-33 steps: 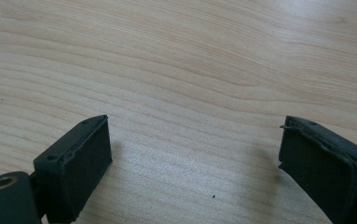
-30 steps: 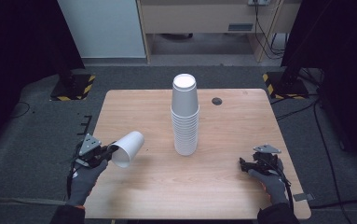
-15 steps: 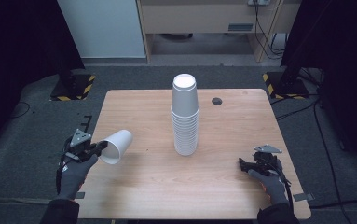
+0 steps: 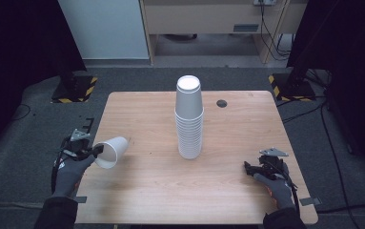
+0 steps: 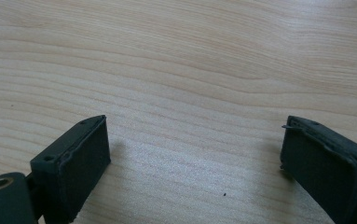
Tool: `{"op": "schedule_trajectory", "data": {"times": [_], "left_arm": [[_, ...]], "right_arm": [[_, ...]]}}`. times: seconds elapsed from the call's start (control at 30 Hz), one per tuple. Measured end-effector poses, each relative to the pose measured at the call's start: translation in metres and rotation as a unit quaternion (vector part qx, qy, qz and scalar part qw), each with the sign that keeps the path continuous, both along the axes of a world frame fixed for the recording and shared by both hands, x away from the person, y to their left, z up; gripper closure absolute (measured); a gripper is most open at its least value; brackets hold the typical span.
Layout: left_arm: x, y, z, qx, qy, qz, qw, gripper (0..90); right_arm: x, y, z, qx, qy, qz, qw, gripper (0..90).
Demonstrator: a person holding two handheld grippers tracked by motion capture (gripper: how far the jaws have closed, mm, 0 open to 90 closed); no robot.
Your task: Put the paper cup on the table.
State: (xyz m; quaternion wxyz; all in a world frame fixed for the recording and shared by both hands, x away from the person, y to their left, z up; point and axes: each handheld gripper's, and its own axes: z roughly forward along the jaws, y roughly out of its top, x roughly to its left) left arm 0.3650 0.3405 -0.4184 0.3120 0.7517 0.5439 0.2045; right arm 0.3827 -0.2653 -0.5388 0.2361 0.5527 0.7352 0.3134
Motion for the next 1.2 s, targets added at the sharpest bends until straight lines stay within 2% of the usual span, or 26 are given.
{"op": "schedule_trajectory", "data": {"times": [0.03, 0.27, 0.3, 0.53, 0.57, 0.77, 0.97, 1.1, 1.2], "left_arm": [[0.000, 0.000, 0.000, 0.000, 0.000, 0.000, 1.0000, 87.2], [0.005, 0.002, 0.003, 0.022, 0.049, 0.004, 0.9985, 87.1], [0.005, 0.002, 0.003, 0.022, 0.049, 0.004, 0.9985, 87.1], [0.011, -0.001, 0.008, 0.044, 0.088, 0.010, 0.9951, 87.1], [0.011, -0.001, 0.008, 0.044, 0.088, 0.010, 0.9951, 87.1], [0.015, -0.004, 0.011, 0.063, 0.126, 0.013, 0.9899, 87.1], [0.019, -0.009, 0.007, 0.073, 0.160, 0.012, 0.9843, 87.1], [0.022, -0.011, 0.005, 0.090, 0.187, 0.013, 0.9781, 87.2], [0.024, -0.011, 0.004, 0.090, 0.206, 0.020, 0.9741, 87.1]], "right_arm": [[0.000, 0.000, 0.000, 0.000, 0.000, 0.000, 1.0000, 8.4], [0.000, 0.000, 0.000, 0.001, 0.001, 0.000, 1.0000, 8.3], [0.000, 0.000, 0.000, 0.001, 0.001, 0.000, 1.0000, 8.3], [0.000, 0.000, 0.000, 0.000, 0.000, 0.001, 1.0000, 8.3], [0.000, 0.000, 0.000, 0.000, 0.000, 0.001, 1.0000, 8.3], [0.000, 0.000, 0.000, 0.000, 0.000, 0.001, 1.0000, 8.3], [0.000, 0.000, 0.000, 0.000, 0.000, 0.001, 1.0000, 8.3], [0.000, 0.000, 0.000, 0.001, 0.000, 0.001, 1.0000, 8.2], [0.000, 0.000, 0.000, 0.001, 0.001, 0.001, 1.0000, 8.2]]}}
